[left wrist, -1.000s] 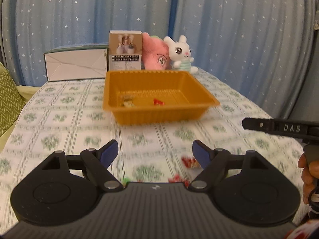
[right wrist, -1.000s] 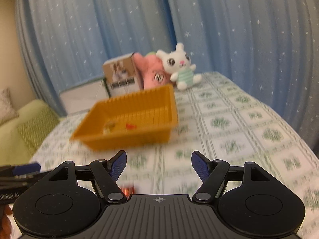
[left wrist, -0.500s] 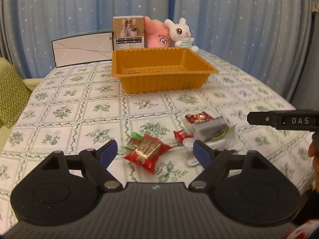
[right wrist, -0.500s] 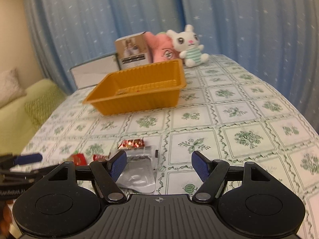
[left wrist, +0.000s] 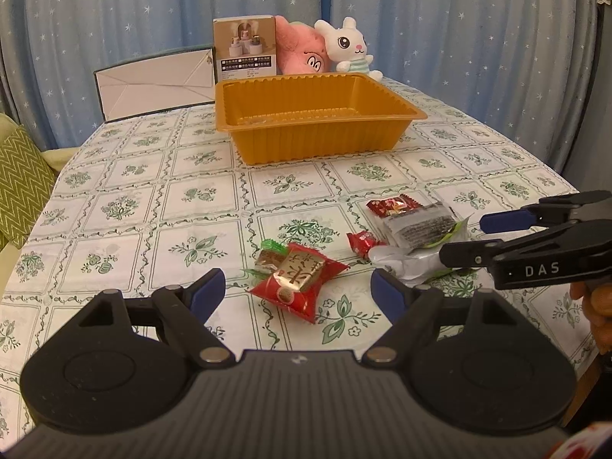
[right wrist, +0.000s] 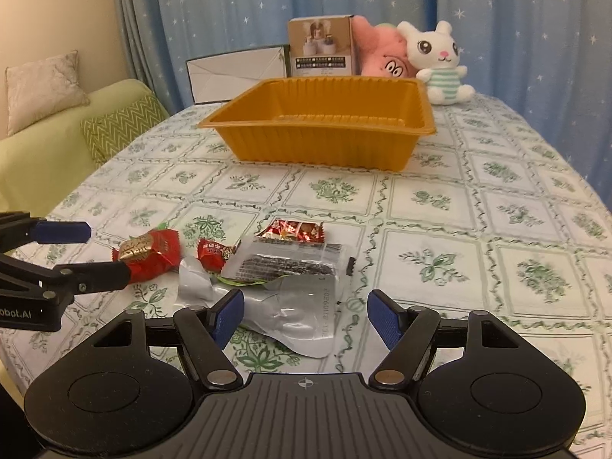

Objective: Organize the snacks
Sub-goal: 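Withdraw both tools from the tray toward the remaining snacks, then grasp the red-and-gold cake packet with the left tool while the right tool grasps the silver-green foil bag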

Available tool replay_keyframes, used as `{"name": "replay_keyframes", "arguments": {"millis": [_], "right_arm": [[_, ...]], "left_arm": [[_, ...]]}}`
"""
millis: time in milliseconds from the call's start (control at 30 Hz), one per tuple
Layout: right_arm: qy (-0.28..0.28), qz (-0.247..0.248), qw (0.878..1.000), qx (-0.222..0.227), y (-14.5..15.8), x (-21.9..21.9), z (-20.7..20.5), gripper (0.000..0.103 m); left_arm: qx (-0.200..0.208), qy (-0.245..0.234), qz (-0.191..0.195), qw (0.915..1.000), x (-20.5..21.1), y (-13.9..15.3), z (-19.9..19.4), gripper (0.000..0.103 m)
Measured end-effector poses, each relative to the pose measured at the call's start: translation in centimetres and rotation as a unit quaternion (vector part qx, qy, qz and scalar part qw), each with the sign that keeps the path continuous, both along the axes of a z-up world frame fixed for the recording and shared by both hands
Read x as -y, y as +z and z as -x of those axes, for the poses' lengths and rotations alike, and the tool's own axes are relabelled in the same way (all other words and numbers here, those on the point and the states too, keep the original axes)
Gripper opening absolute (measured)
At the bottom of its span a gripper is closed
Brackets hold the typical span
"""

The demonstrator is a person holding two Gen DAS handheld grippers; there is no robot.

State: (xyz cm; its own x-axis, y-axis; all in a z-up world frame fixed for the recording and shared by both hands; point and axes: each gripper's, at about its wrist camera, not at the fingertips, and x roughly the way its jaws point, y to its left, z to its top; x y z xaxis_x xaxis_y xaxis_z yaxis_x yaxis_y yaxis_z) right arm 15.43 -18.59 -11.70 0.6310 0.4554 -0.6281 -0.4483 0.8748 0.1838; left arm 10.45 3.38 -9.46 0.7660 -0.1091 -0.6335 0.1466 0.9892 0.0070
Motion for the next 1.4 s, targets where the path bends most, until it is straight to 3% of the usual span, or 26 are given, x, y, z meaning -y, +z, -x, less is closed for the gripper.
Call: {"name": "replay_keyframes", "arguments": {"millis": [333,500,667,800,967,1033,1167,1267,1400], "right_arm": [[0.036,-0.033,0.999,-0.021,0.7,-0.4,1.9,0.071],[0.049,0.003,0.998,0.040,2.1,-1.1,2.6,0.071],[0.096,0.007,0.994,0.054,2.5,-2.3,0.8,0.071],[0.144,0.033,0.989,0.027,1.5,-3.6,-0.9,0.071],[0.149,0.072,0.986,-0.010,1.0,-3.4,-0.6,0.054],[0.142,0.062,0.987,-0.029,1.1,-2.8,0.0,0.048],[0.135,0.007,0.988,-0.073,1.2,-1.9,0.5,0.047],[0.120,-0.004,0.989,-0.082,0.7,-2.0,0.2,0.047],[0.104,-0.017,0.990,-0.089,0.3,-2.2,-0.6,0.032]], "left_arm": [[-0.001,0.021,0.019,0.9996,-1.1,0.0,0.0,0.083],[0.003,0.022,0.018,0.9996,-1.1,0.2,0.2,0.085],[0.002,0.029,0.020,0.9994,-1.4,0.1,0.1,0.085],[0.000,0.034,0.022,0.9992,-1.6,0.0,0.0,0.086],[-0.003,0.037,0.024,0.9990,-1.6,-0.2,-0.1,0.087],[-0.006,0.040,0.030,0.9987,-1.7,-0.2,-0.2,0.087],[-0.004,0.041,0.037,0.9985,-1.6,-0.1,-0.1,0.087],[-0.004,0.041,0.035,0.9986,-1.6,0.0,0.0,0.087],[-0.007,0.039,0.035,0.9986,-1.7,-0.1,0.0,0.087]]}}
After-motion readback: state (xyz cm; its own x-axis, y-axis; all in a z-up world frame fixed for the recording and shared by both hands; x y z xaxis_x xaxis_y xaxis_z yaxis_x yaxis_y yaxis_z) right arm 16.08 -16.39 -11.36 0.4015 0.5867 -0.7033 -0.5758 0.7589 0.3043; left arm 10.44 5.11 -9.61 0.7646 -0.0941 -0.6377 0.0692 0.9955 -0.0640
